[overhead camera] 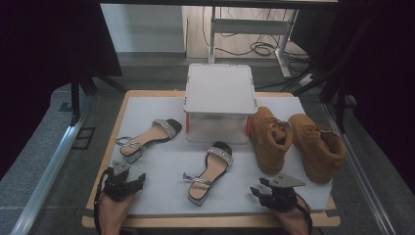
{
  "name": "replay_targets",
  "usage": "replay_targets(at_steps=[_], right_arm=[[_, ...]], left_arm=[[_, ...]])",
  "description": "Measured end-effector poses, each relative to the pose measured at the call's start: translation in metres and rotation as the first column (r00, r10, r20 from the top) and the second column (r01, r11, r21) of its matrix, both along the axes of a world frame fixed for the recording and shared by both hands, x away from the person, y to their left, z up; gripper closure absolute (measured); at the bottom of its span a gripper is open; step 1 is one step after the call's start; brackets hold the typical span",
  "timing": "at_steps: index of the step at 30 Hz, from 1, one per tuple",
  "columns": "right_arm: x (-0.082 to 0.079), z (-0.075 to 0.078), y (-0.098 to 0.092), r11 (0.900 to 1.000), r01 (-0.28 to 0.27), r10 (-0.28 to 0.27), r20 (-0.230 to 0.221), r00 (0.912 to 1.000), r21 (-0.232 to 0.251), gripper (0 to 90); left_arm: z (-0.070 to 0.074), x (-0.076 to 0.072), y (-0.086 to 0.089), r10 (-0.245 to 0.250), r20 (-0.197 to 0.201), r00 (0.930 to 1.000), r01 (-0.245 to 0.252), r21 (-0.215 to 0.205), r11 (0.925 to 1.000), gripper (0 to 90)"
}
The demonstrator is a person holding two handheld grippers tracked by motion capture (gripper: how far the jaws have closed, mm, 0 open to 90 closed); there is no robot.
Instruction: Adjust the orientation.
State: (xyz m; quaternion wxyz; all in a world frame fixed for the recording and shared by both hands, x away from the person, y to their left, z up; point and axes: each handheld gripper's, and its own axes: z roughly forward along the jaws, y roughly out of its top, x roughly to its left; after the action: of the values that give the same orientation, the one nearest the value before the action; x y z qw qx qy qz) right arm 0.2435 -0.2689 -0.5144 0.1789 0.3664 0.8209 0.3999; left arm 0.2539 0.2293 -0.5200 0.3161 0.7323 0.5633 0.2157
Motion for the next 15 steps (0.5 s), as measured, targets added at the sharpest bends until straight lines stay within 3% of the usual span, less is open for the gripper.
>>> replay_targets(at_steps=[6,15], right_arm=[[0.001,-0.001,-0.018,0.998,0.055,-0.055,-0.007,0.9985,0.003,43.7],[0.001,-0.007,-0.041,0.989,0.146,-0.146,-0.019,0.9891,-0.010,32.0]], left_arm=[[0.005,-0.001,0.006,-0.003,0.021,0.9998,0.003,-0.024,0.9997,49.8],[0.005,0.002,0.009,-0.001,0.012,0.9999,0.001,0.007,1.0000,60.9]])
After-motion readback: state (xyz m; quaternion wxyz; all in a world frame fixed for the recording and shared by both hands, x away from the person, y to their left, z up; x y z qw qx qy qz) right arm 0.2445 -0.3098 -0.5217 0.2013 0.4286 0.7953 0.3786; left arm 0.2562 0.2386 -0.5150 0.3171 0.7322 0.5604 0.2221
